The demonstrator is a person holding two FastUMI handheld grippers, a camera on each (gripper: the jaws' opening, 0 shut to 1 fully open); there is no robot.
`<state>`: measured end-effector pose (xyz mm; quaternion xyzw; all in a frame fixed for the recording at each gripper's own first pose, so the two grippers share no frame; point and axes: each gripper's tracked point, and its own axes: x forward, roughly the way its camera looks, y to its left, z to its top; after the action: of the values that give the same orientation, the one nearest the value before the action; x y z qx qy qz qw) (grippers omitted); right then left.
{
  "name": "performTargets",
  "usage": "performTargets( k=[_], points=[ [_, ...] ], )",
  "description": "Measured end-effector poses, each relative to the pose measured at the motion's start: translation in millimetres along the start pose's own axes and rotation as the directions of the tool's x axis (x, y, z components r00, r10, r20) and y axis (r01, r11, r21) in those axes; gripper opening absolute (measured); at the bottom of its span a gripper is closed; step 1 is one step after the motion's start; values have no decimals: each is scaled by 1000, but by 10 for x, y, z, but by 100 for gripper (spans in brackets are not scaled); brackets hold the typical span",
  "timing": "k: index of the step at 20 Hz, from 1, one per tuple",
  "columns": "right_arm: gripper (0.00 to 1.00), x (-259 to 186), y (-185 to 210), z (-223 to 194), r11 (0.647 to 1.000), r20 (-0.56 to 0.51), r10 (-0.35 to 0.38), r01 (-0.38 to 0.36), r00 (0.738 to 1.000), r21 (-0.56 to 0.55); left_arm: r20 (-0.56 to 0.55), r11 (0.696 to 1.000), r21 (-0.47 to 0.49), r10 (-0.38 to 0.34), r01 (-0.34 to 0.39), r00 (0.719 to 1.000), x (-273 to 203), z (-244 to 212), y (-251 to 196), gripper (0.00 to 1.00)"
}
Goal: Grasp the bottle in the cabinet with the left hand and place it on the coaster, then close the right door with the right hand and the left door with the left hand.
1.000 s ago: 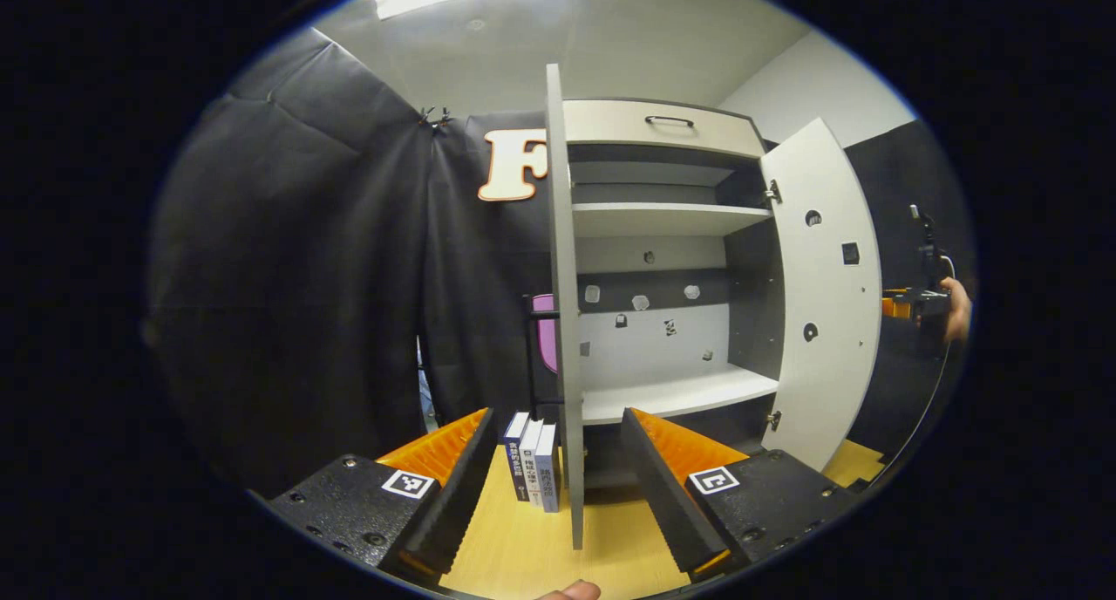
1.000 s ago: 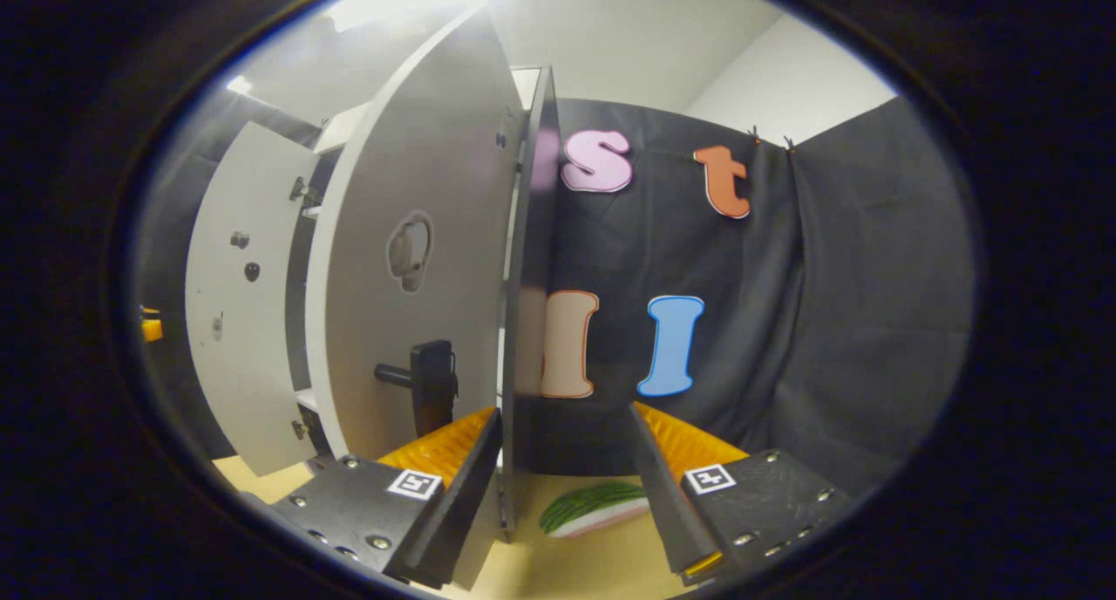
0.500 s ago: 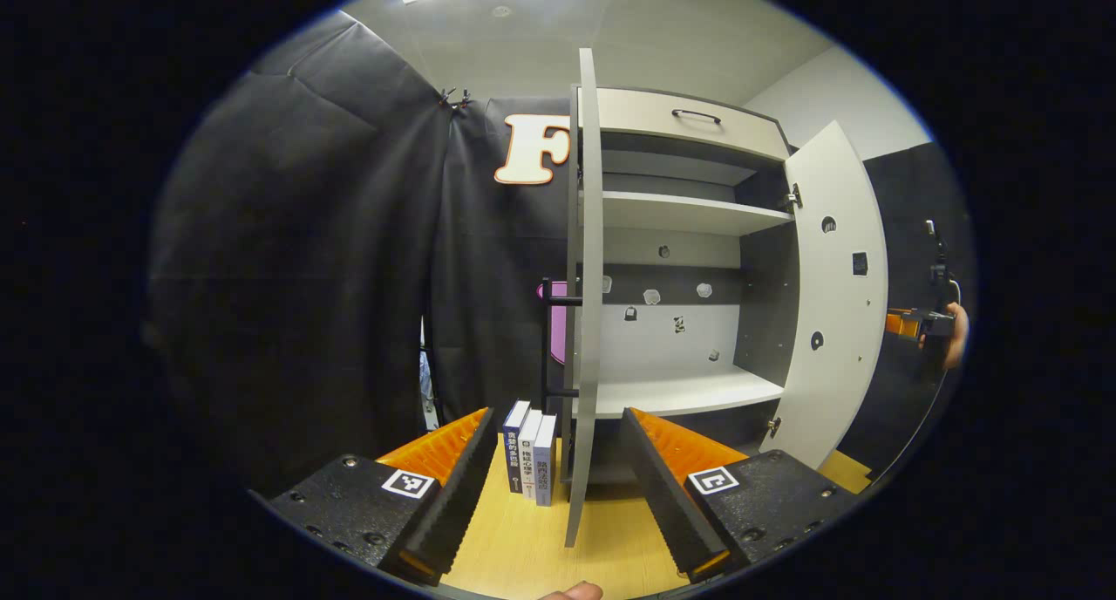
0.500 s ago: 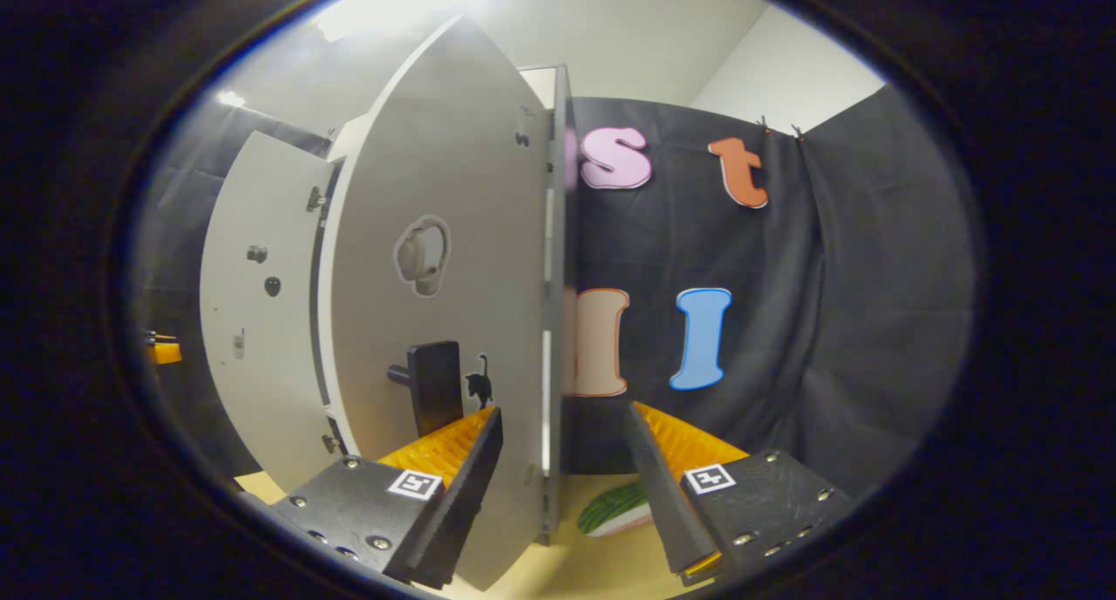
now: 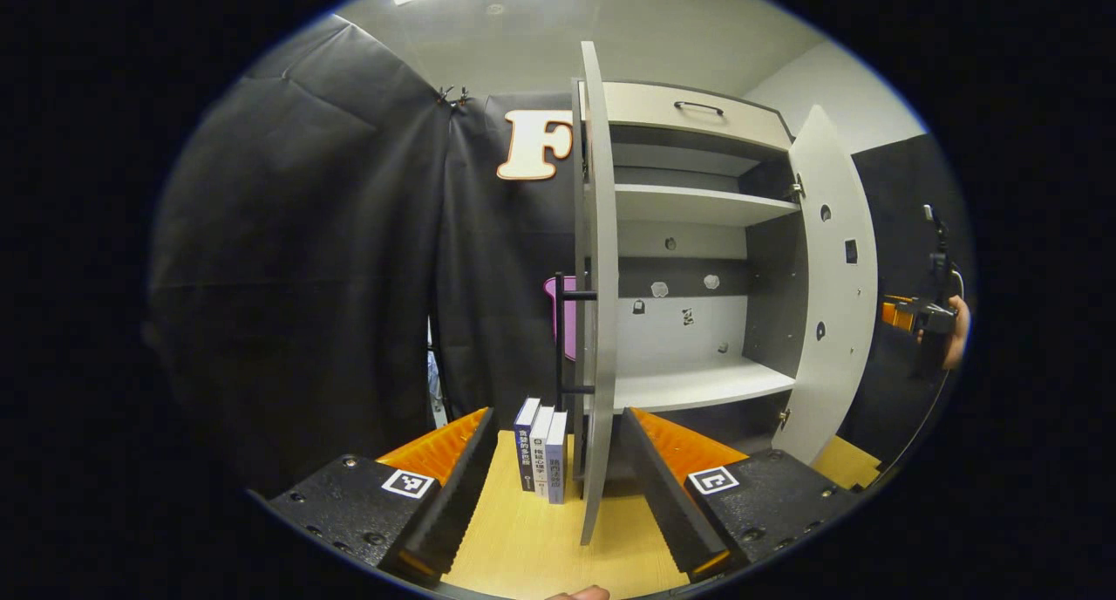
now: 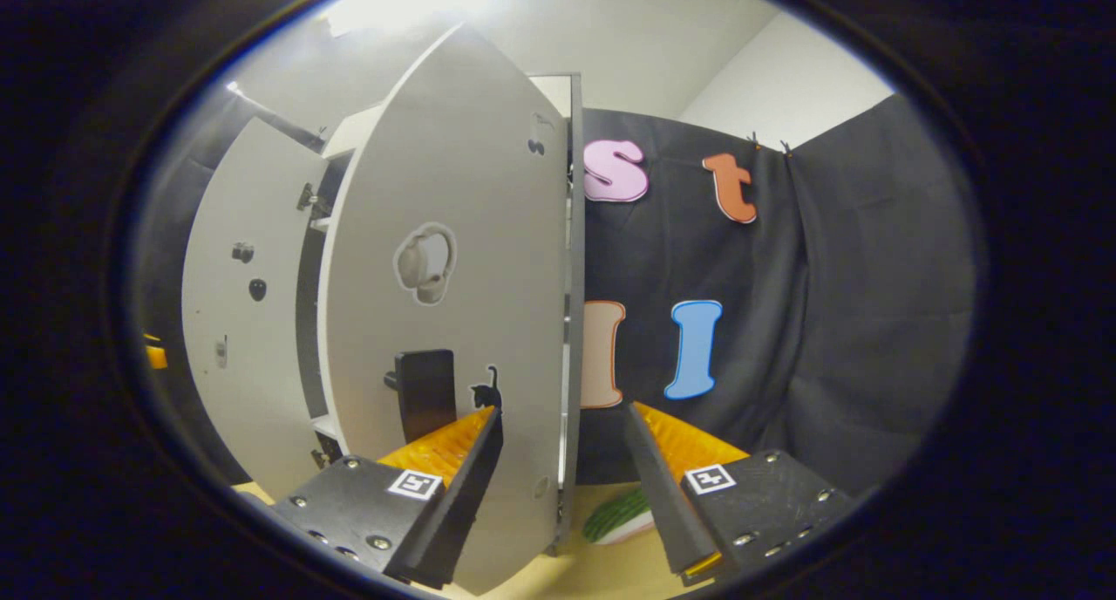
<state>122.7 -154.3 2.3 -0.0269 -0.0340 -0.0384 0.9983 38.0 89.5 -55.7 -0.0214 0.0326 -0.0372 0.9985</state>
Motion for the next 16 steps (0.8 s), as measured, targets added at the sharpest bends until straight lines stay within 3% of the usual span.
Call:
performTargets(
  k=[1,5,8,10,14,15,16],
  points=[
    [82,9,5,7,1000,0,-4,4,1000,-3,1,1000,-1,5,-5,1000,-8,7,11,90],
    [86,28,169,-24,1000,-14,10,-10,1000,29,11,1000,-13,-3,4,1000,7,35,-2,90],
    [83,61,466,-23,995,-8,82,-82,997,56,11,1000,-9,-4,4,1000,29,20,25,90],
    [87,85,597,24,992,19,110,-111,994,55,11,1000,-9,0,0,1000,90,47,61,90],
    [90,188,470,-58,1000,3,25,-25,1000,18,19,1000,-15,19,-18,1000,113,74,212,90],
    [87,206,488,-106,999,-13,24,-23,1000,23,19,1000,-17,24,-24,1000,120,72,258,90],
    [90,213,501,-132,999,-21,23,-23,1000,31,18,999,-17,31,-31,999,127,68,302,90]
  ],
)
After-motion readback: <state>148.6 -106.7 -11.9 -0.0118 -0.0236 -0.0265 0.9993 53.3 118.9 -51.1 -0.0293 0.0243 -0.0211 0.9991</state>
